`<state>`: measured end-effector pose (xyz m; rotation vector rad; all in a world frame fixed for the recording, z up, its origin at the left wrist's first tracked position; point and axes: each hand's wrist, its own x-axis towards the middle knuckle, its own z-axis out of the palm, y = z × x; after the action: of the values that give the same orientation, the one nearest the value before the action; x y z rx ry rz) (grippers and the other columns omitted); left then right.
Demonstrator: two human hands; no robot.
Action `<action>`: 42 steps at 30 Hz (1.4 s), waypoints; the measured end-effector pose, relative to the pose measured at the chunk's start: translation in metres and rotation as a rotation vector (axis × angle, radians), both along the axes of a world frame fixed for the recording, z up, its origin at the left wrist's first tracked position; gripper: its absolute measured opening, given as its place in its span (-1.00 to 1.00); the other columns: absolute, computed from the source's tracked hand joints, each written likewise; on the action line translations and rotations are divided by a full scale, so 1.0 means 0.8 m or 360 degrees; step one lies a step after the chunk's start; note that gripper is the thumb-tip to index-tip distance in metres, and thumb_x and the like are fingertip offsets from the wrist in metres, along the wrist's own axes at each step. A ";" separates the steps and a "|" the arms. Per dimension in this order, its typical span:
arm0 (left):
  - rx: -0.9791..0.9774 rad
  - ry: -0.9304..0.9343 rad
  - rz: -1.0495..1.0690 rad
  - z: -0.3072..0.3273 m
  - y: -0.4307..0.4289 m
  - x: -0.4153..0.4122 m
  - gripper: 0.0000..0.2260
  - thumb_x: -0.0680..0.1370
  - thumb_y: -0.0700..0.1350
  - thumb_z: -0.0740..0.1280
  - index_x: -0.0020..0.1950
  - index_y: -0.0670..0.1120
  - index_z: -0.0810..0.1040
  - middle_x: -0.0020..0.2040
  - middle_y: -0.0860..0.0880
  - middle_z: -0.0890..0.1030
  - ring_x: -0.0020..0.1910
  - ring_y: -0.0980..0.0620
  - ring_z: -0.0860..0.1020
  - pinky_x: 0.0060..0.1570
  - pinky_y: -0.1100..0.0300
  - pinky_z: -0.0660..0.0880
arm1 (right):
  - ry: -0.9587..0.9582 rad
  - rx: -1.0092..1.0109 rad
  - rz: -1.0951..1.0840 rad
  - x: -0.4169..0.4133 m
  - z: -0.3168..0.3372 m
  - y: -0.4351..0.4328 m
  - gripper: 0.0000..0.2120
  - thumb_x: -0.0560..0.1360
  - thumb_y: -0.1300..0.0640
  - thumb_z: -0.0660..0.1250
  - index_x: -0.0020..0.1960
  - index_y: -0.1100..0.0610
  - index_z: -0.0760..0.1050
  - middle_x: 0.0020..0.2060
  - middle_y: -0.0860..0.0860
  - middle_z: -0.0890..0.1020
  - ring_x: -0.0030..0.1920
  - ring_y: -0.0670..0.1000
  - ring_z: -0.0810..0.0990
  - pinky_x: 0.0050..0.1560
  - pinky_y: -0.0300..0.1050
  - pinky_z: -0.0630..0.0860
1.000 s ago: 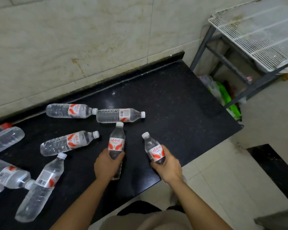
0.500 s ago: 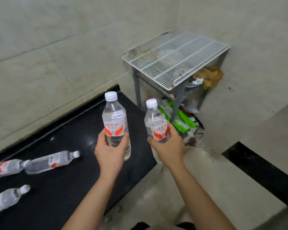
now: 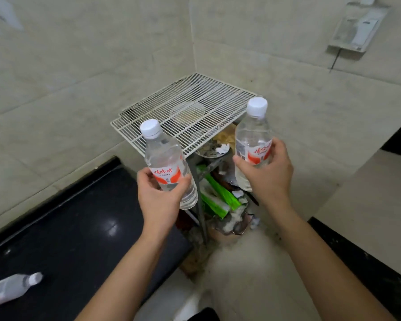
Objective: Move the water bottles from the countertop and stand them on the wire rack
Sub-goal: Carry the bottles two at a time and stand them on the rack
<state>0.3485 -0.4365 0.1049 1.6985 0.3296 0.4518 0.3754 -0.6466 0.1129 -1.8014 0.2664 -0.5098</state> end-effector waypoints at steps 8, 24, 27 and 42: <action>-0.0056 -0.0200 0.0144 0.039 -0.003 0.158 -0.45 0.32 -0.08 0.66 0.23 -0.04 0.53 0.07 0.08 0.68 -0.02 0.26 0.66 -0.06 0.37 0.59 | -0.0049 0.0003 0.0228 0.146 0.014 -0.023 -0.38 0.26 0.13 0.69 0.15 0.01 0.39 0.03 -0.14 0.62 -0.09 -0.34 0.61 -0.17 -0.49 0.49; 0.0002 -0.0073 0.0339 0.035 0.067 0.481 -0.36 0.31 -0.07 0.66 0.32 -0.04 0.48 0.15 0.02 0.66 0.11 0.05 0.65 0.18 -0.03 0.61 | 0.0003 -0.0037 0.0683 0.539 0.024 0.076 -0.27 0.23 0.00 0.70 0.29 0.03 0.44 0.13 -0.02 0.63 0.11 0.01 0.64 0.13 -0.07 0.59; 0.0035 0.0008 0.0432 0.026 0.085 0.522 -0.34 0.30 -0.04 0.66 0.32 -0.04 0.46 0.14 0.00 0.66 0.11 0.00 0.65 0.19 -0.12 0.60 | 0.0092 0.0063 0.0796 0.593 0.016 0.115 -0.28 0.26 0.03 0.69 0.31 0.03 0.44 0.12 -0.03 0.63 0.10 -0.01 0.64 0.13 -0.05 0.60; 0.0458 0.0336 0.0368 -0.017 0.141 0.605 -0.27 0.37 -0.09 0.62 0.46 -0.03 0.37 0.32 0.02 0.45 0.26 0.08 0.50 0.31 0.12 0.49 | 0.0437 -0.0072 0.1416 0.709 -0.011 0.207 -0.23 0.34 0.01 0.64 0.43 0.01 0.35 0.11 -0.18 0.58 0.07 -0.16 0.56 0.14 -0.14 0.47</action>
<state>0.8325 -0.3239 0.0913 2.0045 0.6448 0.5083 0.9426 -0.4807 0.1041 -1.8211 -0.3652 0.3628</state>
